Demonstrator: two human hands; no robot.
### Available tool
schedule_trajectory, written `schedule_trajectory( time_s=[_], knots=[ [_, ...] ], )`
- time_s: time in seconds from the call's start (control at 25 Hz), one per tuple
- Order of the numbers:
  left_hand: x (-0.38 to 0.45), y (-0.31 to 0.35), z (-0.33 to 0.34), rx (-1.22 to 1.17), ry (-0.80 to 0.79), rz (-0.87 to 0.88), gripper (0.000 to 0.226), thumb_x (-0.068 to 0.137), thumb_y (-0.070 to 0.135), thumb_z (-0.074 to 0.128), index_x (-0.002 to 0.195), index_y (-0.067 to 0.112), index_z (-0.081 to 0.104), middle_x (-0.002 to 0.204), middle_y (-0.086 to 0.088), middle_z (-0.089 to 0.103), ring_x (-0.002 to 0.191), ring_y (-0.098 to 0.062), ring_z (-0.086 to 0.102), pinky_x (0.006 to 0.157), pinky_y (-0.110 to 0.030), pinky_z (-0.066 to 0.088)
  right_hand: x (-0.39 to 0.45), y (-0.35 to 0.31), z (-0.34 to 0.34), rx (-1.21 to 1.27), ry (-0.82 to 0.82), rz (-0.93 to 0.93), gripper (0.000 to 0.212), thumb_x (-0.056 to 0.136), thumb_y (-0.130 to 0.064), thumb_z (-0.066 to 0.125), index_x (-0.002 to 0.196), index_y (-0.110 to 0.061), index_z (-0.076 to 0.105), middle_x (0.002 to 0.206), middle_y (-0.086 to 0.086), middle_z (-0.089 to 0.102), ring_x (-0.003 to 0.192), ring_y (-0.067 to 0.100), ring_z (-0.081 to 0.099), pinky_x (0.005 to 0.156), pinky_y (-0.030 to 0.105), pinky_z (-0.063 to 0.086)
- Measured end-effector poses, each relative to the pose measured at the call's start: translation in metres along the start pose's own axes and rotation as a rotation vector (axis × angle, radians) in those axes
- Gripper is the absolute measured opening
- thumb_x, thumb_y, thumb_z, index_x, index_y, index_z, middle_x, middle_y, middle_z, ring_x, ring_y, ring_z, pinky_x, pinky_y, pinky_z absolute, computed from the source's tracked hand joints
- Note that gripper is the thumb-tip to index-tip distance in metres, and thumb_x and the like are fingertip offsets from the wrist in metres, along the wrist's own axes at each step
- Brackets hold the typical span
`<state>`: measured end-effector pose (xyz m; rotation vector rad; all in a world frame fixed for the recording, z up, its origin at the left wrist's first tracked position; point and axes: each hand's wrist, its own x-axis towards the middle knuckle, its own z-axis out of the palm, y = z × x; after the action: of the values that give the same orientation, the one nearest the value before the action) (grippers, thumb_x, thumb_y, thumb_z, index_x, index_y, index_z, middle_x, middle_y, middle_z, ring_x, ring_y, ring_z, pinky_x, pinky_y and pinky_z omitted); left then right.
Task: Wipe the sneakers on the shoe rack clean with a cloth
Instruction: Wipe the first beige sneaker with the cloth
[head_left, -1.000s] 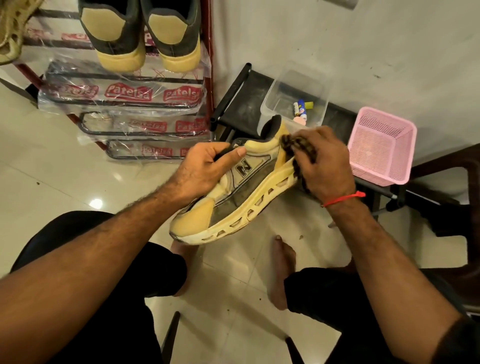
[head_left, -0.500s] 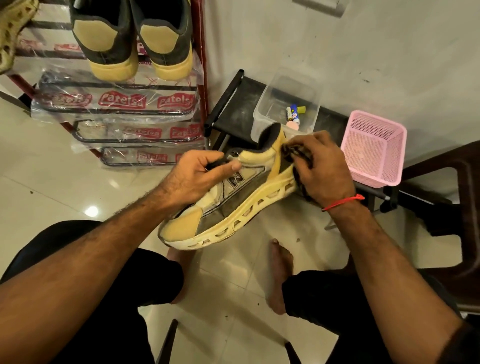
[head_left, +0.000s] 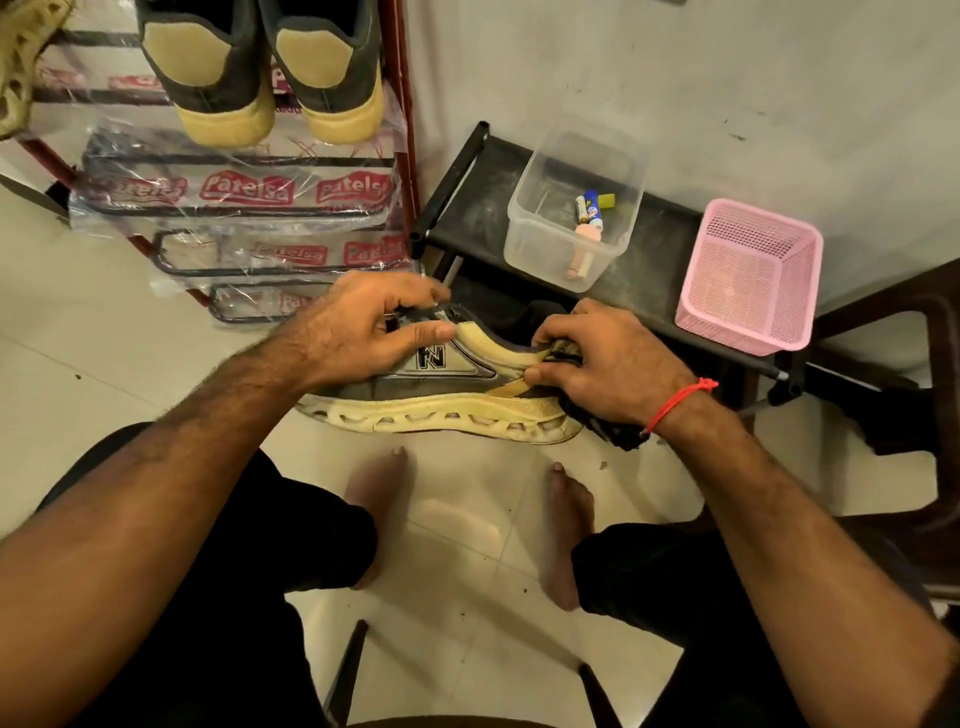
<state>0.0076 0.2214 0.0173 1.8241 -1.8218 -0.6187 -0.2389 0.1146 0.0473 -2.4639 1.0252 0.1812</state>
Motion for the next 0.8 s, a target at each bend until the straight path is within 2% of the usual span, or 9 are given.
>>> schedule_trajectory(
  time_s=[0.12, 0.24, 0.32, 0.4, 0.44, 0.52, 0.6, 0.68, 0.8],
  knots=[
    [-0.001, 0.012, 0.006, 0.237, -0.032, 0.008, 0.059, 0.091, 0.071, 0.035, 0.124, 0.033, 0.065, 0.165, 0.002, 0.030, 0.151, -0.023, 0.029, 0.117, -0.063, 0.029, -0.004, -0.028, 0.012, 0.167, 0.143, 0.024, 0.029, 0.088, -0.044, 0.072, 0.112, -0.028, 0.071, 0.097, -0.003, 0.054, 0.095, 0.012, 0.050, 0.083, 0.025, 0.041],
    [0.000, 0.026, 0.039, 0.190, -0.010, 0.032, 0.057, 0.100, 0.064, 0.030, 0.110, 0.026, 0.070, 0.154, 0.002, 0.046, 0.151, -0.024, 0.030, 0.115, -0.071, 0.024, -0.003, -0.045, 0.023, 0.440, 0.183, 0.043, 0.021, 0.088, -0.035, 0.073, 0.102, -0.020, 0.075, 0.085, -0.006, 0.067, 0.086, 0.011, 0.061, 0.080, 0.028, 0.049],
    [0.003, 0.027, 0.052, 0.003, 0.207, 0.072, 0.054, 0.105, 0.054, 0.037, 0.099, 0.017, 0.076, 0.119, 0.002, 0.069, 0.127, -0.021, 0.057, 0.108, -0.064, 0.038, -0.002, -0.045, 0.027, 0.654, 0.135, 0.036, 0.022, 0.087, -0.033, 0.075, 0.105, -0.020, 0.074, 0.095, -0.003, 0.074, 0.093, 0.014, 0.068, 0.089, 0.037, 0.054],
    [0.008, 0.020, 0.051, -0.100, 0.430, 0.083, 0.048, 0.106, 0.037, 0.048, 0.083, 0.007, 0.077, 0.085, -0.002, 0.074, 0.089, -0.016, 0.070, 0.091, -0.050, 0.054, -0.003, -0.044, 0.025, 0.864, 0.080, -0.014, 0.026, 0.088, -0.025, 0.076, 0.111, -0.016, 0.071, 0.105, 0.001, 0.073, 0.099, 0.015, 0.069, 0.093, 0.035, 0.056],
    [0.009, 0.017, 0.048, -0.136, 0.496, 0.048, 0.048, 0.106, 0.032, 0.050, 0.074, 0.004, 0.074, 0.071, -0.005, 0.071, 0.070, -0.015, 0.068, 0.077, -0.042, 0.057, -0.003, -0.041, 0.022, 0.918, 0.091, -0.040, 0.028, 0.088, -0.022, 0.075, 0.114, -0.014, 0.068, 0.108, 0.001, 0.071, 0.101, 0.014, 0.068, 0.091, 0.030, 0.056],
    [0.007, 0.017, 0.042, -0.193, 0.555, -0.069, 0.054, 0.105, 0.030, 0.053, 0.057, 0.008, 0.062, 0.049, -0.002, 0.054, 0.043, -0.006, 0.048, 0.047, -0.027, 0.043, -0.001, -0.029, 0.011, 0.964, 0.207, -0.017, 0.025, 0.089, -0.024, 0.074, 0.111, -0.017, 0.065, 0.109, -0.001, 0.069, 0.100, 0.010, 0.066, 0.087, 0.026, 0.055],
    [0.004, 0.020, 0.040, -0.215, 0.539, -0.189, 0.058, 0.105, 0.034, 0.054, 0.048, 0.020, 0.050, 0.041, 0.008, 0.042, 0.034, -0.008, 0.037, 0.040, -0.017, 0.027, 0.000, -0.017, 0.001, 1.018, 0.305, 0.065, 0.021, 0.089, -0.029, 0.073, 0.106, -0.019, 0.067, 0.104, -0.004, 0.070, 0.099, 0.008, 0.067, 0.087, 0.030, 0.056],
    [0.005, 0.020, 0.043, -0.228, 0.495, -0.251, 0.060, 0.104, 0.043, 0.053, 0.048, 0.022, 0.051, 0.040, 0.006, 0.045, 0.033, -0.010, 0.038, 0.038, -0.019, 0.027, -0.003, -0.020, -0.001, 0.996, 0.266, 0.032, 0.027, 0.088, -0.031, 0.074, 0.112, -0.021, 0.068, 0.110, -0.005, 0.069, 0.105, 0.008, 0.066, 0.095, 0.036, 0.057],
    [0.006, 0.021, 0.046, -0.271, 0.449, -0.264, 0.065, 0.103, 0.050, 0.050, 0.055, 0.007, 0.062, 0.046, -0.010, 0.054, 0.039, -0.021, 0.045, 0.040, -0.028, 0.035, -0.018, -0.049, 0.020, 0.512, 0.245, -0.400, 0.034, 0.086, -0.020, 0.077, 0.119, -0.018, 0.068, 0.114, -0.005, 0.067, 0.106, 0.005, 0.061, 0.099, 0.022, 0.048]
  ],
)
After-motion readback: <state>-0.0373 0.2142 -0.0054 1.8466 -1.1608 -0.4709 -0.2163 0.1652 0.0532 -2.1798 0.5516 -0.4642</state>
